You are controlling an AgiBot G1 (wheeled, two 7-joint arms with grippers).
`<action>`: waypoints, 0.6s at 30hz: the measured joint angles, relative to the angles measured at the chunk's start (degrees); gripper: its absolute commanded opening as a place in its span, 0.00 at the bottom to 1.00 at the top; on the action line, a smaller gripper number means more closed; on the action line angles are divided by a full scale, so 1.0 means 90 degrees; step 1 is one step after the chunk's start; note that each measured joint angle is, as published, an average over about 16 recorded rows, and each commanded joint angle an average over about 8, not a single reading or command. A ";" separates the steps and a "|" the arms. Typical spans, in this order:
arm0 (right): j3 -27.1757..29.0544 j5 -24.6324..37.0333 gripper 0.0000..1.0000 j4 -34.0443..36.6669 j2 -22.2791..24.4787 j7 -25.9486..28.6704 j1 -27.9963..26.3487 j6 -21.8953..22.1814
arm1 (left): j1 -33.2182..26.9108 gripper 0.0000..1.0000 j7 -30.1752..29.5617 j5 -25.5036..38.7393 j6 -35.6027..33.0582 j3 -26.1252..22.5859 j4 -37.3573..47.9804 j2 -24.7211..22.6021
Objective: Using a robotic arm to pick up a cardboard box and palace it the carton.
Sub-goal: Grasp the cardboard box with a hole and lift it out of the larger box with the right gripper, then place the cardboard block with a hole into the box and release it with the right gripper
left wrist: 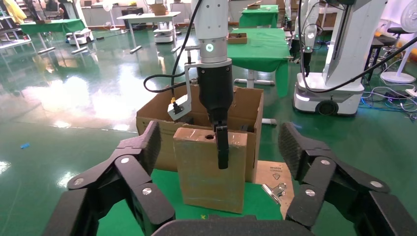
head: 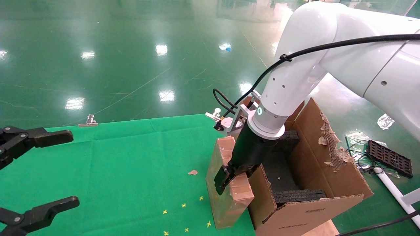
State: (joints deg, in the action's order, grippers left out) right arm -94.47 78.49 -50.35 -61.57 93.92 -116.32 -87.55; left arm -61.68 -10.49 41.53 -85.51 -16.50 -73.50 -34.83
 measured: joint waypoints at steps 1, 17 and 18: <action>-0.0006 0.0005 0.00 -0.0002 0.0004 0.0003 0.0005 0.0005 | 0.0000 0.12 0.0000 0.0000 0.0000 0.0000 0.0000 0.0000; 0.0138 0.0054 0.00 -0.0215 0.0346 -0.0428 -0.0268 0.0260 | -0.0002 0.00 0.0004 -0.0005 0.0003 -0.0007 0.0000 0.0003; 0.0193 0.0037 0.00 -0.0259 0.0422 -0.0533 -0.0342 0.0304 | -0.0002 0.00 0.0004 -0.0005 0.0003 -0.0007 0.0000 0.0003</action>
State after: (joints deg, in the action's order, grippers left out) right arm -92.74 78.82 -52.68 -57.78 89.12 -119.40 -84.81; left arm -61.70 -10.46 41.49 -85.48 -16.57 -73.50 -34.81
